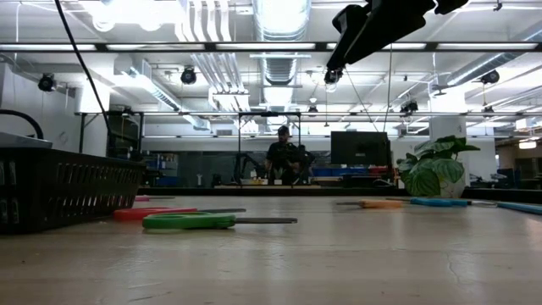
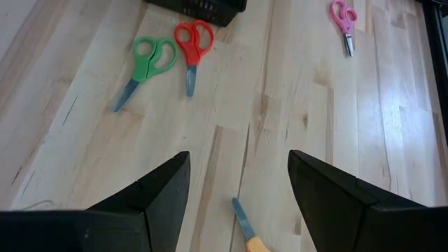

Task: Pick & Place Paint Supplies
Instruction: Put the gold paint brush into the transparent bin

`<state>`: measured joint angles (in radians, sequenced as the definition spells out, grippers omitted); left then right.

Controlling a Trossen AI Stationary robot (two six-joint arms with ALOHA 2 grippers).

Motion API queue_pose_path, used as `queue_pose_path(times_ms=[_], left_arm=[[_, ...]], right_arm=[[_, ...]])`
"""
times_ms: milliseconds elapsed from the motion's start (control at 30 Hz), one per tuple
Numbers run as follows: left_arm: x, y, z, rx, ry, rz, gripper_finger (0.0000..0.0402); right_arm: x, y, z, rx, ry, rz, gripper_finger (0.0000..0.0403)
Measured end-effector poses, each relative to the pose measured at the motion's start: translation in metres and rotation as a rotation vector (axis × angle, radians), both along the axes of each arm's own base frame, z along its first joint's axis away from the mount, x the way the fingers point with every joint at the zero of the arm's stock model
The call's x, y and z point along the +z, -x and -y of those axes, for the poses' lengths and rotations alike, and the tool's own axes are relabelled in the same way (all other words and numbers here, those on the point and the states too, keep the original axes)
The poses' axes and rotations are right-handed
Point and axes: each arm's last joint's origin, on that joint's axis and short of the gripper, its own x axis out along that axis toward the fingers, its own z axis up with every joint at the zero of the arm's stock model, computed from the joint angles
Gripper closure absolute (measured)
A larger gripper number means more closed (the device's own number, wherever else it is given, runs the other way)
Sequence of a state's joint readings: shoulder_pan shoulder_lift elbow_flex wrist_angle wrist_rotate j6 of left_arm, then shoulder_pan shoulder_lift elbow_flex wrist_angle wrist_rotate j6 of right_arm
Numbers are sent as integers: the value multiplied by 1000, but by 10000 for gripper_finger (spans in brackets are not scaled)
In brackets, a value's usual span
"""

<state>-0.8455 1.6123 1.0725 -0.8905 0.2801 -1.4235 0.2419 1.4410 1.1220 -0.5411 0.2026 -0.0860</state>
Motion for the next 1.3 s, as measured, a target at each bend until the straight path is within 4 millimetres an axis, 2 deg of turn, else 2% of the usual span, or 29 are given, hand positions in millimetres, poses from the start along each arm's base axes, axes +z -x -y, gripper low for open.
queue_pose_path(times_ms=[133,367,567,800,1033,1300], left_arm=[[-3,1,0,-1,-6,4,401],[-23,5,-2,-51,58,12,401],[-26,7,-3,-41,58,-13,397],[-25,6,-2,26,63,-23,349],[-26,6,-3,20,49,-10,305],[-26,6,-2,29,52,-9,278]], right_arm=[[0,0,0,0,0,0,164],[0,0,0,0,0,0,164],[0,0,0,0,0,0,164],[0,0,0,0,0,0,164],[0,0,0,0,0,0,164],[0,0,0,0,0,0,164]])
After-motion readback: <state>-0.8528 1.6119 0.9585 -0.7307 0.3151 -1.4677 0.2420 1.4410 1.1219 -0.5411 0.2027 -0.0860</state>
